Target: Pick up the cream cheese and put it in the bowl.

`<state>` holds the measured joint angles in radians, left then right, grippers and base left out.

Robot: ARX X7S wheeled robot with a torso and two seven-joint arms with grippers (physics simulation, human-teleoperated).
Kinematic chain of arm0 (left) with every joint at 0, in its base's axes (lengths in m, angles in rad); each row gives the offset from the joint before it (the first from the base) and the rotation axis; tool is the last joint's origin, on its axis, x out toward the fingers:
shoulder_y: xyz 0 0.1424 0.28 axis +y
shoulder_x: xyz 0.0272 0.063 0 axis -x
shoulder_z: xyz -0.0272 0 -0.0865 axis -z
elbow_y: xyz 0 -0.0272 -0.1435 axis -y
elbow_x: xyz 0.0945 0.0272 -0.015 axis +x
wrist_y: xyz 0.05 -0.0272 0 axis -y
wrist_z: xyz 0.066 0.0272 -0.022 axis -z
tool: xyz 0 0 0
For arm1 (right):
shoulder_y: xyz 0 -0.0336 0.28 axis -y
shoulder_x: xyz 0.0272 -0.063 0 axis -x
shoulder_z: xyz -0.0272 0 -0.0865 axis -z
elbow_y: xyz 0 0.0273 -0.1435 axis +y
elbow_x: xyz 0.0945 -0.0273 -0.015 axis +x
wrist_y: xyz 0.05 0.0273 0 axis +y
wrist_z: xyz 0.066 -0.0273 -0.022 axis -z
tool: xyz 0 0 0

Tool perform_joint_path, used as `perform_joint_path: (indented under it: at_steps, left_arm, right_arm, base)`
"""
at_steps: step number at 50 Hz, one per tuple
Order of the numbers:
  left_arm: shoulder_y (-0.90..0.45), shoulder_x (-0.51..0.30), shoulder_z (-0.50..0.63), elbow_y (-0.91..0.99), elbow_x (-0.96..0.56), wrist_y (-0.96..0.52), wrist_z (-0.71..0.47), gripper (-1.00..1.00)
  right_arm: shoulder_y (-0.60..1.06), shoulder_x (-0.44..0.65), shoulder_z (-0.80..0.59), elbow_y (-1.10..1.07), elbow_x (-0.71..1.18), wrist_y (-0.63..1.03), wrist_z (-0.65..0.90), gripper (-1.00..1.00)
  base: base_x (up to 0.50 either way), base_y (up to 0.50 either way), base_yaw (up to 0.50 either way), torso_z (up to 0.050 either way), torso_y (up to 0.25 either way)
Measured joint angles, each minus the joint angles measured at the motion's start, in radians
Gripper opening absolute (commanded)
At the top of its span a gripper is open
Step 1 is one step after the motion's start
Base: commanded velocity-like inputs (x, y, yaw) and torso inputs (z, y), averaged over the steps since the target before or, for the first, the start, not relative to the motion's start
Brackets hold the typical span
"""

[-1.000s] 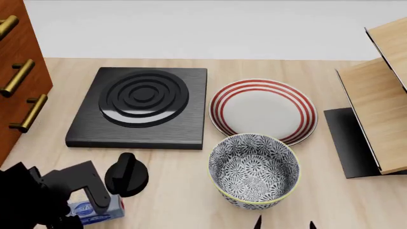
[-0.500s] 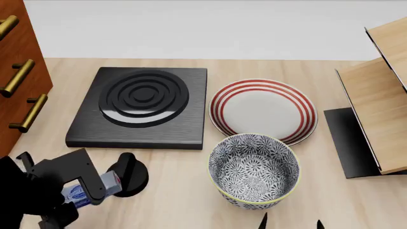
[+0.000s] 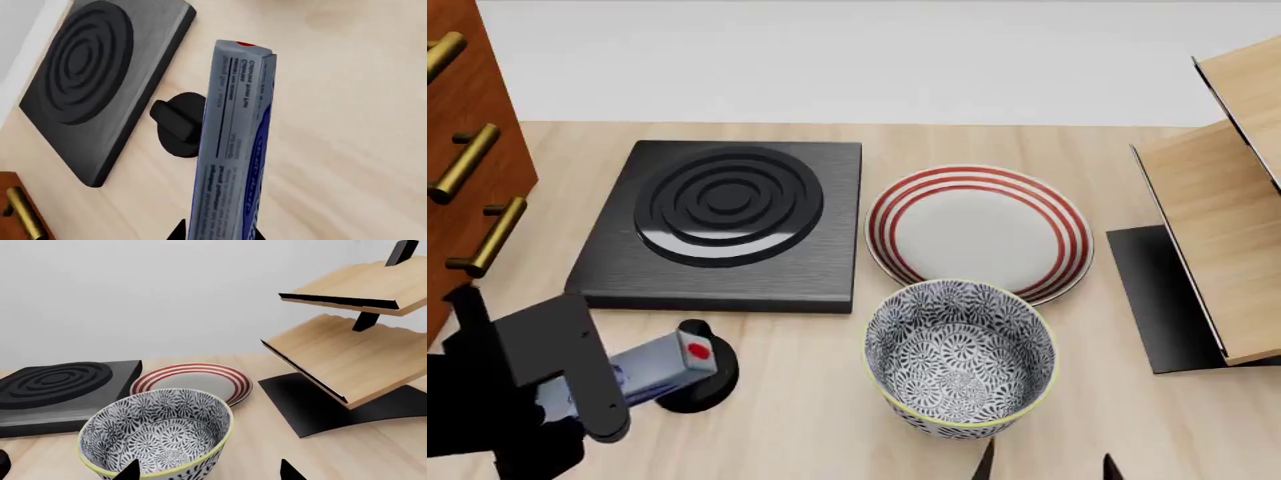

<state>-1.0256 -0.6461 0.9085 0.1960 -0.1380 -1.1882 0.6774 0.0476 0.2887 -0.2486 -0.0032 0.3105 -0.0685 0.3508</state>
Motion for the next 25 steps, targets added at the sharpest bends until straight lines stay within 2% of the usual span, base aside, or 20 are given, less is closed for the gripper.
perform_joint_path:
  at_steps: [10, 25]
  left_arm:
    - [0.034, -0.017, -0.061, 0.153, -0.049, 0.000, 0.008, -1.00]
    - [0.047, 0.028, -0.084, 0.180, -0.080, 0.063, 0.022, -1.00]
  right_arm:
    - [-0.032, 0.045, -0.001, -0.112, 0.004, 0.023, 0.000, 1.00]
    - [-0.097, 0.192, 0.002, -0.392, 0.061, 0.107, -0.051, 1.00]
  base:
    - [0.00, 0.00, 0.00, 0.000, 0.000]
    - [0.00, 0.00, 0.00, 0.000, 0.000]
